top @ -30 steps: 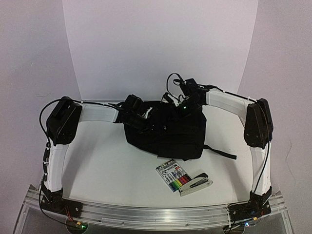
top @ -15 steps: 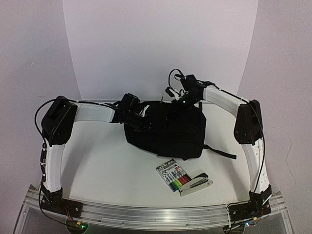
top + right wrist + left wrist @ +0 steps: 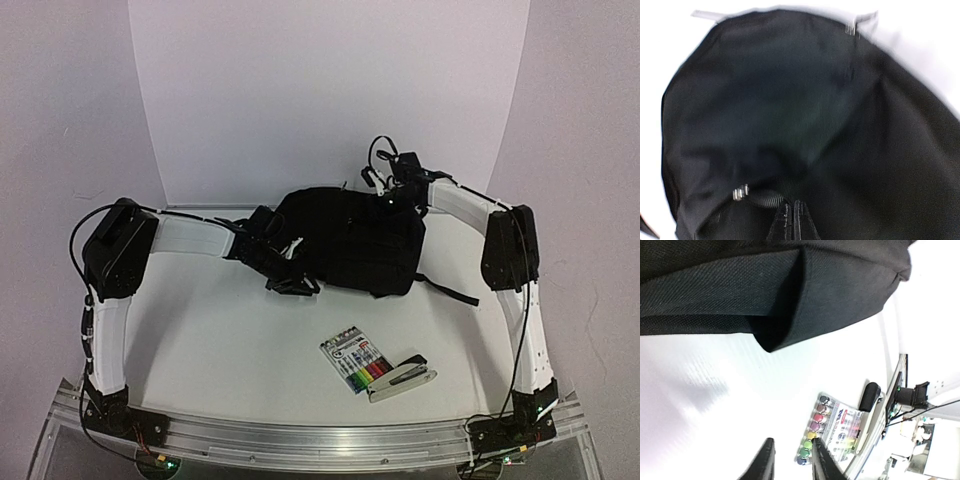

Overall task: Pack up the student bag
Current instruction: Unzip the student bag at the center of the board.

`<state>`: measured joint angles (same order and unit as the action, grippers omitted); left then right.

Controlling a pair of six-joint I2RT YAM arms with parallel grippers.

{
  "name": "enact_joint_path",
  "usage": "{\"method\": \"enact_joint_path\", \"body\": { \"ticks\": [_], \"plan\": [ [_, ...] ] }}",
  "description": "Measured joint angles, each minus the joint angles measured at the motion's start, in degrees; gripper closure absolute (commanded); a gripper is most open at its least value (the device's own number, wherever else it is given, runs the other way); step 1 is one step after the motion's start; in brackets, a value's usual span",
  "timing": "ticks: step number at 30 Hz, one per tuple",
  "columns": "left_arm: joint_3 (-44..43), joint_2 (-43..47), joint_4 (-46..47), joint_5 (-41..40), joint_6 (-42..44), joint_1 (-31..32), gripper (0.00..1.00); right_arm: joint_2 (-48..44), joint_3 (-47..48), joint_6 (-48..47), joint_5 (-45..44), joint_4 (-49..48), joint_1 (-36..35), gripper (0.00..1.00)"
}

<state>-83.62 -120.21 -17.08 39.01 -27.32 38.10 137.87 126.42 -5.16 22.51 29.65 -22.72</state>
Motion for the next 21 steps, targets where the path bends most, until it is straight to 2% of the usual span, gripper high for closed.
{"method": "enact_joint_path", "body": {
  "ticks": [4, 6, 14, 21],
  "plan": [
    [-0.7, 1.8, -0.5, -2.3, 0.1, 0.0, 0.41, -5.0, -9.1, 1.1, 4.1, -1.6, 0.0, 1.0],
    [-3.4, 1.9, -1.4, -3.5, 0.6, 0.0, 0.37, -7.4, -12.7, 1.3, 6.2, -1.9, -0.8, 1.0],
    [-16.4, 0.3, -2.1, -4.7, 2.0, -1.1, 0.32, -15.4, -23.1, 4.2, 11.7, -4.8, -5.4, 1.0],
    [-11.6, -0.3, -0.4, -4.1, 3.8, -1.5, 0.31, -20.9, -28.2, 10.6, 12.5, -7.8, -8.2, 1.0]
  ]
}}
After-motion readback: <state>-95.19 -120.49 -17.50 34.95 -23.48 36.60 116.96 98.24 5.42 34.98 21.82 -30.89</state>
